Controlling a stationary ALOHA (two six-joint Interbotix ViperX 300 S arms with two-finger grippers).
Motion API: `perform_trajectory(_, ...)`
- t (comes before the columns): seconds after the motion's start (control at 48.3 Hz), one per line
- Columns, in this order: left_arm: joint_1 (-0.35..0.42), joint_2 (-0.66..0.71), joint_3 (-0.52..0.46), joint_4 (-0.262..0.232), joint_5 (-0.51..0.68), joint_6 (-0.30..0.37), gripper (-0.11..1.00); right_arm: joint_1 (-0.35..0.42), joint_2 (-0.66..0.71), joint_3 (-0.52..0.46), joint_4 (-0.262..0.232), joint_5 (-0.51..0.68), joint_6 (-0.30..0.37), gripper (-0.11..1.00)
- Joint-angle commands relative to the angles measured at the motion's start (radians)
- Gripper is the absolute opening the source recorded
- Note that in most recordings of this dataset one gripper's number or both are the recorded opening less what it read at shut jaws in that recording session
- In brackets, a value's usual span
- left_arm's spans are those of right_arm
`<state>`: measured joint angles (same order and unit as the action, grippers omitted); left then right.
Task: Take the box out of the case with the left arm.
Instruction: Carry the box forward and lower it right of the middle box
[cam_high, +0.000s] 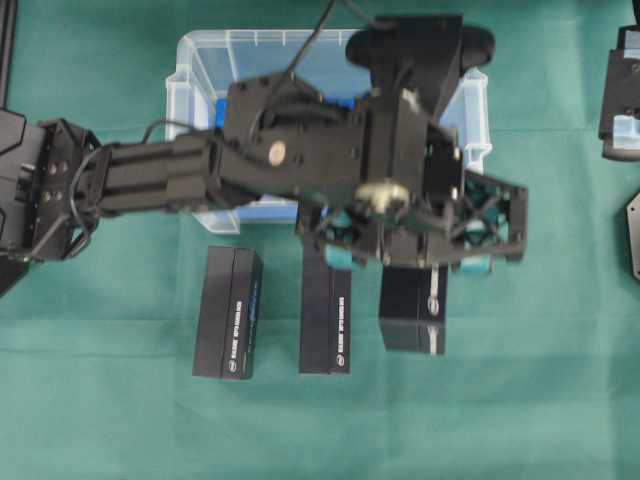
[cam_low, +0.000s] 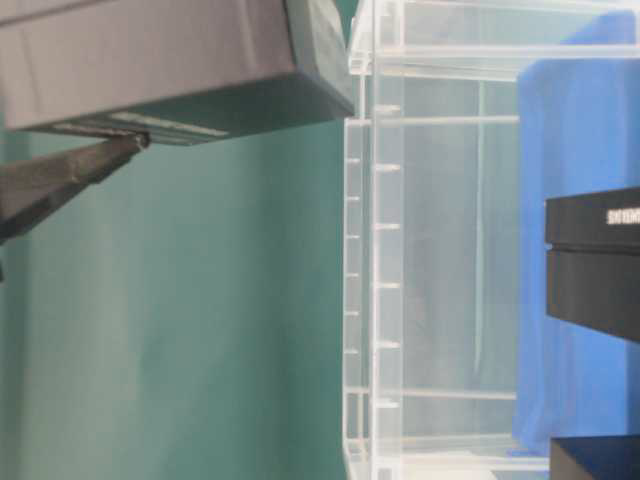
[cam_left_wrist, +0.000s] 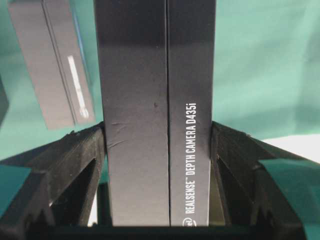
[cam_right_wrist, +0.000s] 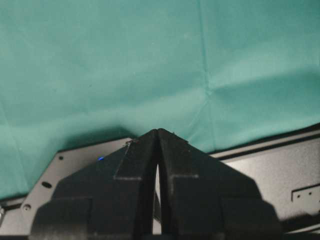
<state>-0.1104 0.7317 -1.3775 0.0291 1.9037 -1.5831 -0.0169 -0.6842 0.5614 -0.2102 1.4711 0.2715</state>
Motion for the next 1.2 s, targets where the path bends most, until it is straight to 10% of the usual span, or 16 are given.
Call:
perform_trajectory(0.0, -0.02, -0.026, -0.025, 0.008, -0.014, -0.014, 0.61, -0.002, 0.002, -0.009, -0.002, -0.003, 0.0, 0.02)
perform_trajectory(0.621, -0.043, -0.028, 0.003, 0.029, -0.038, -0.034, 0.61, -0.002, 0.0, -0.009, -0.002, 0.0, 0.006, 0.02)
perform_trajectory(1.18, -0.064, -0.101, 0.376, 0.057, -0.247, -0.078, 0.61, -0.002, -0.003, -0.008, -0.002, 0.002, 0.006, 0.02)
